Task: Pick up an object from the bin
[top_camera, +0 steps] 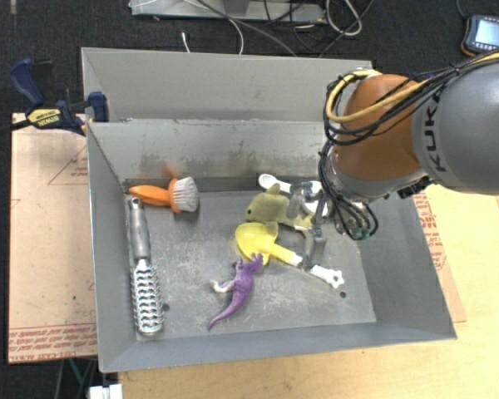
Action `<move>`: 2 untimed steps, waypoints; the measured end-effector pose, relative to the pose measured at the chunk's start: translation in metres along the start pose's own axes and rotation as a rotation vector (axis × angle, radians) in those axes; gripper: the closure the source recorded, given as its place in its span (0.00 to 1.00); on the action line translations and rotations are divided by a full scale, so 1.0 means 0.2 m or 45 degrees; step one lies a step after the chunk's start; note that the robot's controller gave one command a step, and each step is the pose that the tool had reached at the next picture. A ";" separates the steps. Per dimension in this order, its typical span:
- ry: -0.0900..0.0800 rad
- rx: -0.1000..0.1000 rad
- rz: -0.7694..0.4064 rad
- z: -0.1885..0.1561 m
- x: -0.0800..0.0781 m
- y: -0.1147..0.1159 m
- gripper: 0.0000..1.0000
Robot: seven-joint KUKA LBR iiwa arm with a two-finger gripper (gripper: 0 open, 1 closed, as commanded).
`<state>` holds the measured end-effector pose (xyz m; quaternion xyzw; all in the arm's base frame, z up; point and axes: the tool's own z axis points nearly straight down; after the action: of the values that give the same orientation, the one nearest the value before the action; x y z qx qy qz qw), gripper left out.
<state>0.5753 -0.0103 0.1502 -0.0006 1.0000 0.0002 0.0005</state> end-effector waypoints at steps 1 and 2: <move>0.000 0.000 0.000 0.00 0.00 0.00 0.00; -0.004 0.002 -0.040 0.03 -0.02 0.03 0.00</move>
Offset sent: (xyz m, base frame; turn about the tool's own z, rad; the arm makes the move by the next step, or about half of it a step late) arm 0.0197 0.0511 -0.0472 -0.2013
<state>0.5797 -0.0039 0.1438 -0.0163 0.9999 -0.0007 0.0021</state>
